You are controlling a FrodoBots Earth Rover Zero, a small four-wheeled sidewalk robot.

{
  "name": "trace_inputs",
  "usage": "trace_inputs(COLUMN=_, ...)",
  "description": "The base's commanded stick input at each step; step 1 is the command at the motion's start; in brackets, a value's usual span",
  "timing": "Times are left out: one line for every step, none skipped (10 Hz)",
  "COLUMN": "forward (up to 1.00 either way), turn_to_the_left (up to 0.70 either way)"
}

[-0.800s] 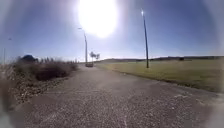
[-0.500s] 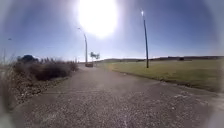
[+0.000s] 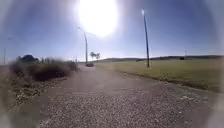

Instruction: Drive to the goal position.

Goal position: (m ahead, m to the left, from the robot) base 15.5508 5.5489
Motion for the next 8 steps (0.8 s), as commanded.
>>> trace_inputs(forward=0.70, turn_to_the_left=0.17)
trace_inputs(forward=0.70, turn_to_the_left=0.32)
trace_inputs(forward=0.70, turn_to_the_left=0.27)
trace_inputs(forward=0.70, turn_to_the_left=0.00)
trace_inputs(forward=0.70, turn_to_the_left=0.00)
trace_inputs(forward=0.70, turn_to_the_left=0.07)
trace_inputs(forward=0.70, turn_to_the_left=0.23)
trace_inputs(forward=0.70, turn_to_the_left=0.31)
